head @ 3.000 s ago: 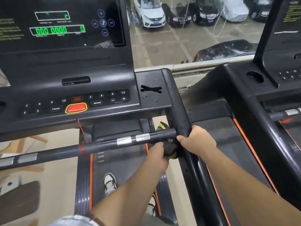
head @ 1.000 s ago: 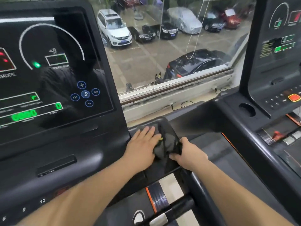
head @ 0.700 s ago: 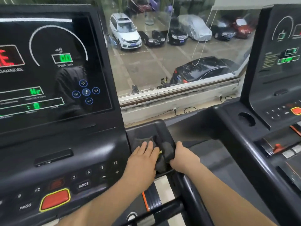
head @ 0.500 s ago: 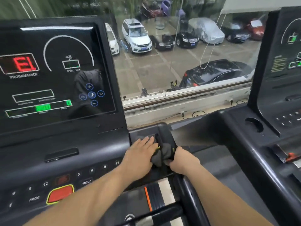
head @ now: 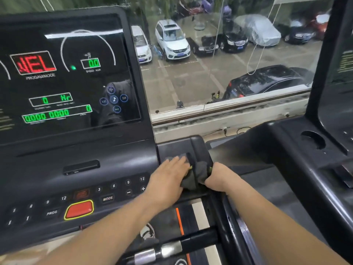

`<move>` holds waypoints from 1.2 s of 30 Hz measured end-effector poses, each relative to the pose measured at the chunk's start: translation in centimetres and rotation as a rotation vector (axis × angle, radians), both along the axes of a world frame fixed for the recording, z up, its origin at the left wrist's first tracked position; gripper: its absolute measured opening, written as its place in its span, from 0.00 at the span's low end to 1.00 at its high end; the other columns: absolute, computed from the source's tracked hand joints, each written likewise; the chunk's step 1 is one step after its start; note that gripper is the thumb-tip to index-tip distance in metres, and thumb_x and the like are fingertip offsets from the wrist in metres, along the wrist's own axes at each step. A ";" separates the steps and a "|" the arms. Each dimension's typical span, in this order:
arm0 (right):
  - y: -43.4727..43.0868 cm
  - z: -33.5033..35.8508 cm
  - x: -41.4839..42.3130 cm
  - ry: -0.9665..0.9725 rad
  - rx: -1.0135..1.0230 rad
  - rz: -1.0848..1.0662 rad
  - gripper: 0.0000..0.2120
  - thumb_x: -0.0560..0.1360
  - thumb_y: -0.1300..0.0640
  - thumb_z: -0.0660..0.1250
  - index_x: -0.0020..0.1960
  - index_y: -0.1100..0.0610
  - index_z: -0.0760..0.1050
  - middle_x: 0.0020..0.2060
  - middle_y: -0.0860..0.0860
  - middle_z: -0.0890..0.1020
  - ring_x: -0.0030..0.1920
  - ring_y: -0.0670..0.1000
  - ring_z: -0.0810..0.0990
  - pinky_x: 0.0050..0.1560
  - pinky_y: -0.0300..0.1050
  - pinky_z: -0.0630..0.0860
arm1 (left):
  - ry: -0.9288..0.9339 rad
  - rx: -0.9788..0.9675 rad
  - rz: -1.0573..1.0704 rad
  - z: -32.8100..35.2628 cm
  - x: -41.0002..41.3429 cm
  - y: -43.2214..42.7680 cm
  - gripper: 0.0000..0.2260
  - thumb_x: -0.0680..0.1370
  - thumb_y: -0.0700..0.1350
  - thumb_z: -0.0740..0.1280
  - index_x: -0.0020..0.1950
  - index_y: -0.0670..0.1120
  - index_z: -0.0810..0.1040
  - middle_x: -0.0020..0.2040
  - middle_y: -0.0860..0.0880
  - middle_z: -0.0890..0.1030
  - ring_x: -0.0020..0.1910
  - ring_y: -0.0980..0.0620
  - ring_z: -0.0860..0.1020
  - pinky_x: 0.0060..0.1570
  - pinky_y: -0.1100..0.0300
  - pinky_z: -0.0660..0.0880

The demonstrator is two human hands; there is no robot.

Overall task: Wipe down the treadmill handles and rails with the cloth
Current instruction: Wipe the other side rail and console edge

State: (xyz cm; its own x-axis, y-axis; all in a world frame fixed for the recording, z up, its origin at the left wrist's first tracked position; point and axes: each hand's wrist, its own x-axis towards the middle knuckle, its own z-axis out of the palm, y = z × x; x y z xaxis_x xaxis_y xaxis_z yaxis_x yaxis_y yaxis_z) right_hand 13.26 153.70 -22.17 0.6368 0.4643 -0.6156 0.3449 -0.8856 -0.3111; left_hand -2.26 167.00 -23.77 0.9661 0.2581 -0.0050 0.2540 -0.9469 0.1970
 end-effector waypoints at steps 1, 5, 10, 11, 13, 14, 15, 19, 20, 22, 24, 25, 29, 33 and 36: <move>0.1 -0.1 0.1 0.013 0.021 -0.012 0.25 0.68 0.40 0.72 0.57 0.54 0.76 0.46 0.50 0.82 0.49 0.55 0.82 0.57 0.54 0.81 | 0.002 -0.013 -0.006 0.5 1.0 0.9 0.31 0.77 0.41 0.66 0.81 0.49 0.63 0.84 0.49 0.59 0.82 0.47 0.57 0.81 0.52 0.49; 0.0 -1.1 0.5 0.015 0.059 -0.021 0.34 0.64 0.30 0.69 0.59 0.53 0.77 0.49 0.51 0.83 0.50 0.57 0.82 0.56 0.55 0.81 | -0.003 -0.105 0.169 1.7 6.0 3.0 0.20 0.78 0.41 0.63 0.70 0.48 0.72 0.70 0.45 0.75 0.69 0.41 0.73 0.64 0.49 0.69; -0.6 -0.5 -0.5 -0.003 0.097 -0.036 0.25 0.71 0.35 0.70 0.56 0.53 0.74 0.49 0.51 0.81 0.53 0.57 0.81 0.58 0.55 0.80 | -0.046 0.007 0.141 0.4 4.5 2.0 0.21 0.73 0.42 0.68 0.67 0.46 0.76 0.65 0.45 0.75 0.61 0.39 0.73 0.56 0.48 0.71; -0.7 -0.6 -0.4 -0.003 0.107 -0.031 0.21 0.73 0.39 0.71 0.55 0.53 0.73 0.48 0.51 0.81 0.53 0.57 0.81 0.58 0.55 0.80 | -0.059 0.014 0.105 -0.1 2.7 1.0 0.23 0.70 0.42 0.69 0.65 0.46 0.78 0.63 0.45 0.76 0.58 0.38 0.75 0.54 0.48 0.72; -0.7 -0.9 -0.3 0.000 0.096 -0.042 0.19 0.71 0.43 0.70 0.56 0.53 0.74 0.47 0.51 0.81 0.50 0.57 0.81 0.57 0.55 0.80 | -0.078 0.002 0.057 -0.9 -1.1 -1.7 0.26 0.63 0.43 0.73 0.61 0.47 0.79 0.59 0.47 0.77 0.53 0.41 0.75 0.51 0.49 0.72; -0.7 -1.0 -0.2 0.000 0.091 -0.047 0.22 0.69 0.40 0.68 0.57 0.52 0.75 0.47 0.50 0.82 0.49 0.57 0.81 0.57 0.55 0.81 | -0.079 -0.001 0.024 -1.2 -2.8 -2.8 0.29 0.60 0.44 0.75 0.61 0.47 0.79 0.57 0.47 0.77 0.52 0.42 0.75 0.52 0.50 0.70; -0.7 -1.7 0.1 0.004 0.098 -0.051 0.25 0.67 0.37 0.66 0.58 0.51 0.75 0.48 0.50 0.82 0.49 0.57 0.82 0.56 0.56 0.81 | -0.097 0.003 -0.016 -1.4 -4.0 -3.4 0.30 0.58 0.44 0.75 0.61 0.47 0.79 0.56 0.47 0.77 0.52 0.42 0.74 0.52 0.51 0.68; -0.6 -3.3 0.8 0.021 0.108 -0.052 0.26 0.64 0.36 0.67 0.57 0.48 0.77 0.47 0.48 0.83 0.47 0.56 0.83 0.54 0.55 0.82 | -0.061 0.107 -0.067 -0.9 -2.7 -1.2 0.27 0.63 0.44 0.71 0.62 0.48 0.78 0.56 0.48 0.76 0.52 0.43 0.74 0.50 0.51 0.66; -0.7 -3.0 0.7 0.018 0.115 -0.050 0.29 0.62 0.33 0.66 0.57 0.48 0.78 0.46 0.48 0.83 0.48 0.55 0.83 0.55 0.55 0.81 | -0.050 0.136 -0.036 -0.4 -1.1 -0.2 0.25 0.65 0.44 0.71 0.63 0.49 0.78 0.57 0.48 0.77 0.53 0.42 0.74 0.49 0.50 0.66; -0.8 -2.0 0.0 0.015 0.135 -0.056 0.35 0.58 0.28 0.65 0.58 0.48 0.77 0.49 0.48 0.83 0.51 0.55 0.82 0.57 0.56 0.80 | -0.005 0.155 0.036 0.6 2.1 1.2 0.23 0.72 0.46 0.69 0.67 0.49 0.75 0.60 0.46 0.76 0.57 0.40 0.74 0.51 0.49 0.68; -1.1 -1.3 -0.7 -0.007 0.142 -0.072 0.34 0.63 0.28 0.67 0.60 0.49 0.74 0.50 0.49 0.82 0.52 0.56 0.81 0.57 0.56 0.80 | 0.042 0.120 0.122 0.9 3.7 1.0 0.23 0.76 0.48 0.67 0.71 0.49 0.73 0.63 0.45 0.74 0.60 0.40 0.73 0.55 0.48 0.69; -1.3 -1.2 -1.1 -0.026 0.148 -0.080 0.31 0.67 0.30 0.67 0.60 0.49 0.74 0.50 0.50 0.82 0.52 0.56 0.81 0.57 0.56 0.79 | 0.041 0.102 0.143 1.0 3.5 0.5 0.23 0.75 0.48 0.68 0.71 0.48 0.73 0.62 0.45 0.75 0.60 0.39 0.73 0.55 0.48 0.70; -1.7 -1.7 -1.1 -0.070 0.138 -0.075 0.21 0.73 0.42 0.67 0.62 0.51 0.72 0.51 0.51 0.81 0.53 0.57 0.80 0.56 0.55 0.79 | -0.011 0.097 0.062 0.2 -1.2 -2.6 0.24 0.63 0.46 0.74 0.59 0.46 0.78 0.53 0.46 0.77 0.49 0.42 0.75 0.48 0.50 0.72; -1.5 -2.2 -0.5 -0.035 0.147 -0.077 0.29 0.71 0.31 0.67 0.63 0.50 0.71 0.53 0.50 0.81 0.54 0.57 0.80 0.56 0.56 0.79 | -0.022 0.039 -0.080 0.3 -6.2 -5.1 0.27 0.56 0.48 0.70 0.55 0.46 0.78 0.51 0.48 0.76 0.46 0.44 0.73 0.44 0.51 0.72; -1.2 -2.4 -0.3 -0.001 0.141 -0.087 0.35 0.67 0.27 0.67 0.66 0.48 0.71 0.57 0.48 0.81 0.56 0.56 0.80 0.58 0.57 0.79 | 0.010 0.100 -0.167 0.5 -7.2 -4.5 0.26 0.57 0.49 0.67 0.56 0.48 0.78 0.51 0.49 0.74 0.46 0.45 0.73 0.41 0.53 0.70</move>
State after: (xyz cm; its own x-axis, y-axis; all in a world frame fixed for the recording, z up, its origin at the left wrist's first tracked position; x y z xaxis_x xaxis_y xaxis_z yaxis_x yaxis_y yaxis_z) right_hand 12.92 152.47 -24.61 0.6789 0.4893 -0.5474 0.2694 -0.8596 -0.4343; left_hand -9.45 162.49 -23.25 0.9955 0.0942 0.0032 0.0934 -0.9908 0.0979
